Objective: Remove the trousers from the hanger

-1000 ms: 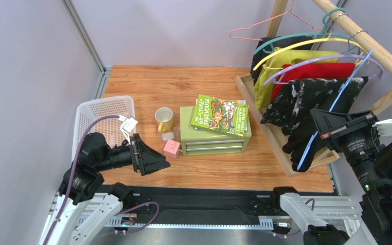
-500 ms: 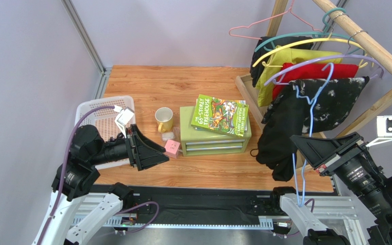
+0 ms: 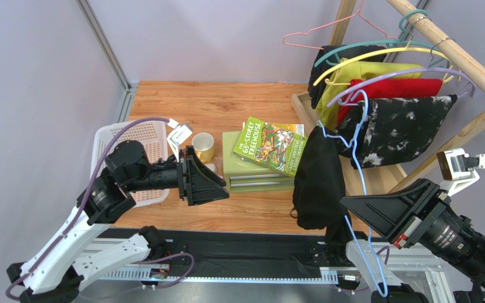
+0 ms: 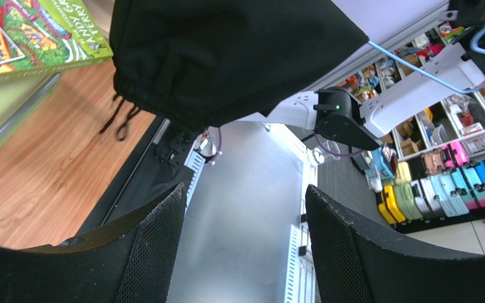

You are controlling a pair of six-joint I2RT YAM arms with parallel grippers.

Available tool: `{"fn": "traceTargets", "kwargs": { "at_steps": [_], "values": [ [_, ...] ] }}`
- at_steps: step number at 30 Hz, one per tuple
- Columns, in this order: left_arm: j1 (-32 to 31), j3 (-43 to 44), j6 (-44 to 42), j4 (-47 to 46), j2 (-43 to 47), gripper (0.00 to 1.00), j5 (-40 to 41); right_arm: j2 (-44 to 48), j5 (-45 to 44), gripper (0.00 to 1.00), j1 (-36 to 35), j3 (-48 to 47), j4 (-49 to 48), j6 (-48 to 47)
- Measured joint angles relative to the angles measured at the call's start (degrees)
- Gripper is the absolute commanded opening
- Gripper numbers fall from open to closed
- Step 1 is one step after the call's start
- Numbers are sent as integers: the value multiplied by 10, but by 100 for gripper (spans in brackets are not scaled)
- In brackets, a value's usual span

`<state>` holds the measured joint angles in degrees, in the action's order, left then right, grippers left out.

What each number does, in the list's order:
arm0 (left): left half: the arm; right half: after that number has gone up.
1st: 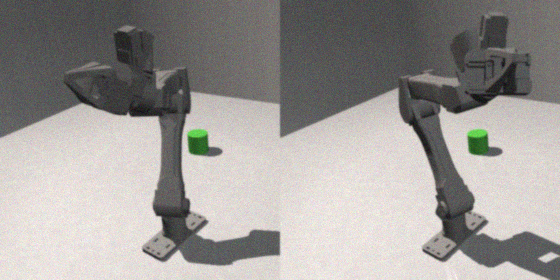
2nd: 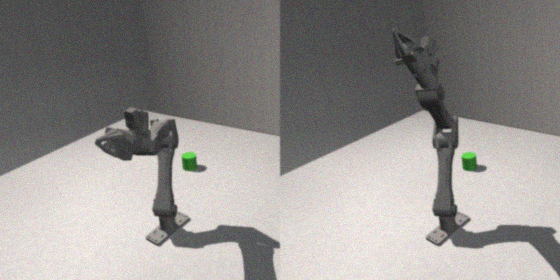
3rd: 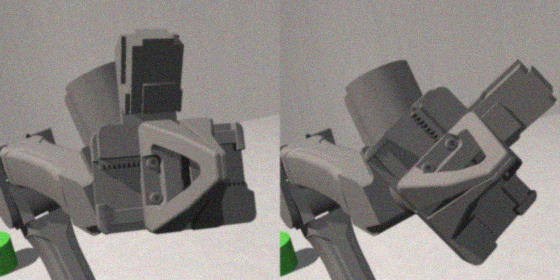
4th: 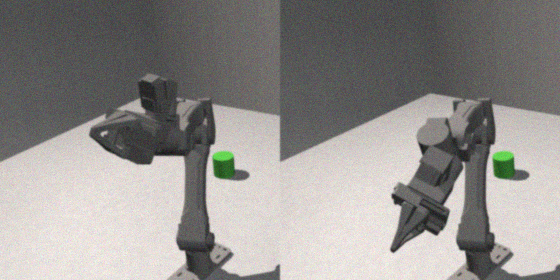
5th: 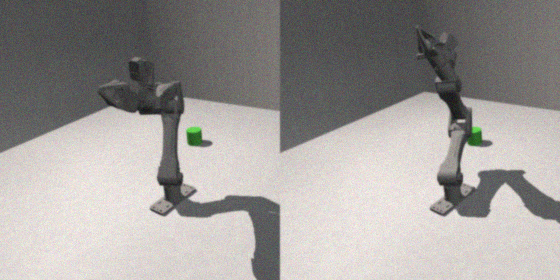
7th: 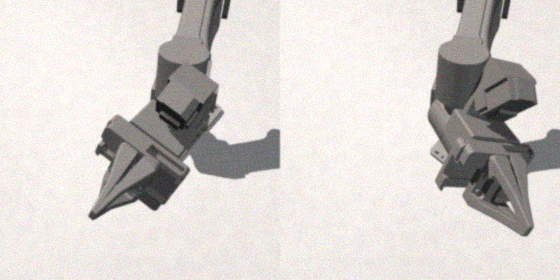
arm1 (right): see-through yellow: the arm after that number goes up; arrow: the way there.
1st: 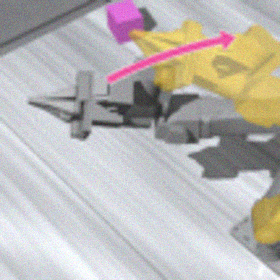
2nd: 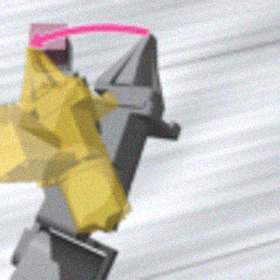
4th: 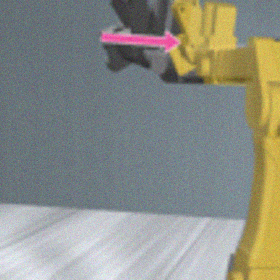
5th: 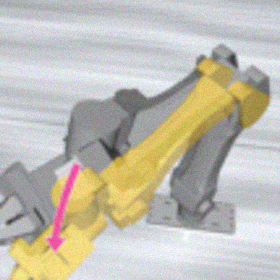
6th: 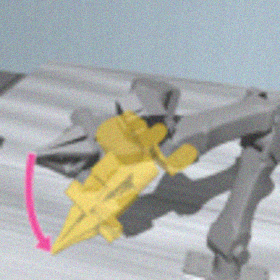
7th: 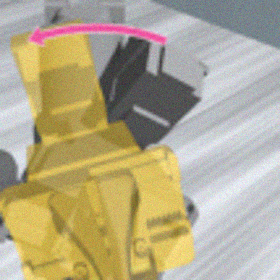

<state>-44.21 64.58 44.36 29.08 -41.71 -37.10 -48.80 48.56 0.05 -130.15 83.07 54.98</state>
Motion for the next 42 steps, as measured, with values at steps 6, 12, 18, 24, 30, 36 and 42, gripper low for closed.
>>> {"fn": "traceTargets", "kwargs": {
  "at_steps": [6,12,18,24,30,36,42],
  "values": [
    [-65,65,-3,-24,-41,76,78,-24,90,0,82,-5,-174,155],
    [-79,161,-15,-48,-75,77,112,-107,156,0,197,-52,-437,322],
    [-85,287,-62,-55,-143,78,144,-157,149,0,218,-37,-577,391],
    [-92,379,-124,-37,-222,78,196,-194,153,0,218,-28,-593,412],
    [-101,411,-189,-16,-294,80,275,-241,143,0,218,-31,-603,412],
    [-102,477,-266,0,-387,82,350,-301,77,0,96,-48,-555,344],
    [-102,496,-327,-5,-419,85,403,-398,-14,0,-73,-97,-478,241]
  ]
}}
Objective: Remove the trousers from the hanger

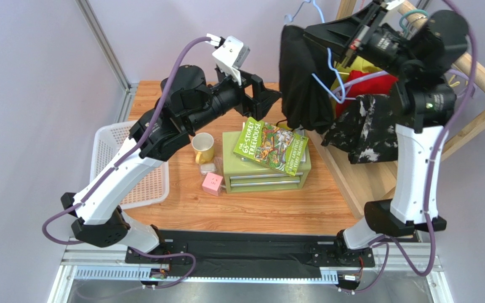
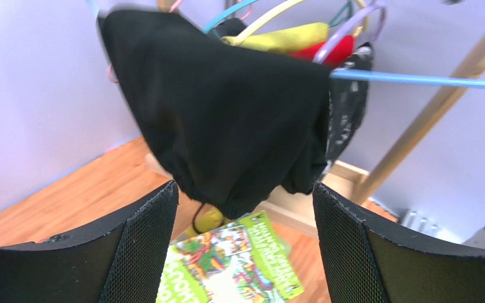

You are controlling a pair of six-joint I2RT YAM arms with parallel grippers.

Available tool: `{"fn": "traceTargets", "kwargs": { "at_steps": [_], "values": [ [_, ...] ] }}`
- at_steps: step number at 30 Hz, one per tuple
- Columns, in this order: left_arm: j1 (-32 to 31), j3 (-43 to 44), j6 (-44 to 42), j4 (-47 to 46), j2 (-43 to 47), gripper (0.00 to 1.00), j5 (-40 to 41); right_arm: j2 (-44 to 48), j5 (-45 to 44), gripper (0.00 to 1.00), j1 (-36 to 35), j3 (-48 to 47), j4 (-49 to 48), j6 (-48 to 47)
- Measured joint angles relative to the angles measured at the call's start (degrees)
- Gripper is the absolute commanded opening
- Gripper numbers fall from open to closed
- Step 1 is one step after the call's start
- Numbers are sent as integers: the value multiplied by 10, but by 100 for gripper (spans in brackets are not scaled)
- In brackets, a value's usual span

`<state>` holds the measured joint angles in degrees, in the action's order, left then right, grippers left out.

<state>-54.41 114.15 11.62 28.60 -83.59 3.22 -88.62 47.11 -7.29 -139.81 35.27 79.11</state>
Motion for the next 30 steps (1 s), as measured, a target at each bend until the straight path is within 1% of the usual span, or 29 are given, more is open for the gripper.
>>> {"fn": "traceTargets", "kwargs": {
  "at_steps": [3,7,9,13,19,23,30],
  "values": [
    [0,-39,-25,-8,27,86,20,-15,-41,0,-18,30,24,-36],
    [0,-92,-44,-10,80,87,24,-29,-99,0,-45,33,39,-66],
    [0,-95,-48,-9,99,88,19,-35,-132,0,-75,12,48,-78],
    [0,-91,-60,-7,125,88,14,-38,-180,0,-125,-22,47,-82],
    [0,-49,-98,-10,100,89,14,-38,-223,0,-162,-40,38,-78],
    [0,-47,-116,-28,73,88,12,-38,-245,0,-176,-39,35,-77],
    [-2,-47,-118,-64,24,89,-3,-28,-261,0,-192,-38,28,-65]
  ]
}}
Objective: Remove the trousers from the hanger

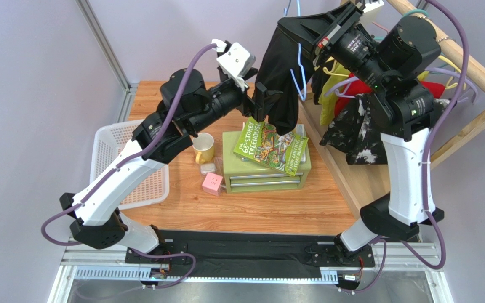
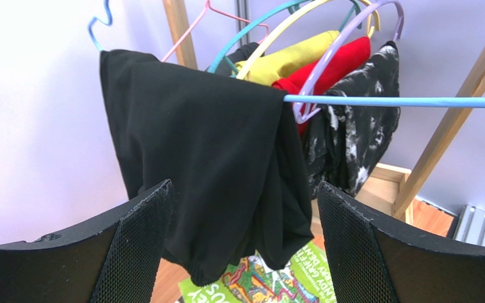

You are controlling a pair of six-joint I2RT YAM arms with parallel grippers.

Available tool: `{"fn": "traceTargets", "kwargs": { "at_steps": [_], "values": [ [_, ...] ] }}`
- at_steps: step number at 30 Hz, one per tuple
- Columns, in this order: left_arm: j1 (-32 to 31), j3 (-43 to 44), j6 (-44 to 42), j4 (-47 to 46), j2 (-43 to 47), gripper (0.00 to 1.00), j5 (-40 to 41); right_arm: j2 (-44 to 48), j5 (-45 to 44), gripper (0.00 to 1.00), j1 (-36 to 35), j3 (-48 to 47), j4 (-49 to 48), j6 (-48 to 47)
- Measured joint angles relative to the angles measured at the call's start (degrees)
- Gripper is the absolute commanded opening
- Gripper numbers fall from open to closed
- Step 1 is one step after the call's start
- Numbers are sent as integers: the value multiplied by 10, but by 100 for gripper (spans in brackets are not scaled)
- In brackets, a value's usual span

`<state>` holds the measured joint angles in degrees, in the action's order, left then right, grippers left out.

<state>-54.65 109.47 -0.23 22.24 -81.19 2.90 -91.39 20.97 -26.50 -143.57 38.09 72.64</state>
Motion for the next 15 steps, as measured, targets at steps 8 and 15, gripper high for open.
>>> {"fn": "traceTargets", "kwargs": {
  "at_steps": [8,15],
  "values": [
    [-12,14,16,-21,-35,86,-13,59,-12,0,-4,27,-10,9],
    [-15,17,30,-35,-47,86,-3,82,-12,0,-5,33,-19,14]
  ]
}}
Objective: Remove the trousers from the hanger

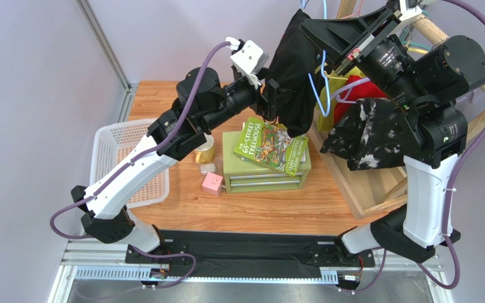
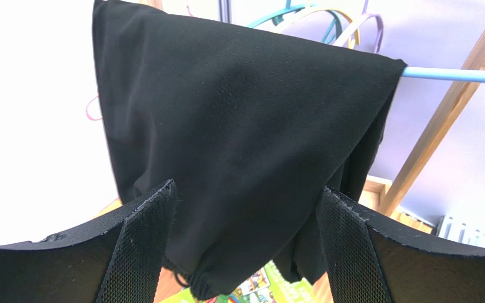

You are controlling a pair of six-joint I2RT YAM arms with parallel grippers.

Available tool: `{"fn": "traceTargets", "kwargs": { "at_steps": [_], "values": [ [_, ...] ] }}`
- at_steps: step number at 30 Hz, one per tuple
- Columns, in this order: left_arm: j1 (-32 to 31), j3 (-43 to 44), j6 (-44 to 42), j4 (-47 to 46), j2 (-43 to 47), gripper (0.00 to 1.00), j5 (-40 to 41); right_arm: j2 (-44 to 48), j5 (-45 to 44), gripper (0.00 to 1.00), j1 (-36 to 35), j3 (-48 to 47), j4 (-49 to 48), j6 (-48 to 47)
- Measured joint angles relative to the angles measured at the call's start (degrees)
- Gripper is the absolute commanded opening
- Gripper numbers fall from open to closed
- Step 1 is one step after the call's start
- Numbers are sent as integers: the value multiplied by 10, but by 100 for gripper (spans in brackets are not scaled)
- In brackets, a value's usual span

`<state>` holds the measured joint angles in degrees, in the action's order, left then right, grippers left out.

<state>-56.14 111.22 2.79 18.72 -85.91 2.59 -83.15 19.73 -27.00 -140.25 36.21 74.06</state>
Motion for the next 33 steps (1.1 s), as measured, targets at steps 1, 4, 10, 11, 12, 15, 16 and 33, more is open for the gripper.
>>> {"fn": "traceTargets", "kwargs": {
  "at_steps": [1,4,10,11,12,15,16,33],
  "values": [
    [-1,3,2,-1,-3,87,0,2,0,0,0,1,0,1],
    [-8,16,6,-5,-14,88,5,6,0,0,-1,1,0,3],
    [-21,35,6,-7,-33,88,26,15,-2,0,-2,7,0,7],
    [-22,41,6,-6,-37,87,31,18,-2,0,-2,9,0,7],
    [-23,48,5,-4,-41,82,36,22,-2,0,-2,13,-1,7],
    [-23,84,3,2,-61,69,45,42,-3,0,-2,38,-3,7],
    [-23,102,0,4,-72,66,48,48,-3,0,-2,43,-4,7],
    [-27,170,-7,15,-118,48,19,75,-7,0,-2,60,-6,12]
  ]
}}
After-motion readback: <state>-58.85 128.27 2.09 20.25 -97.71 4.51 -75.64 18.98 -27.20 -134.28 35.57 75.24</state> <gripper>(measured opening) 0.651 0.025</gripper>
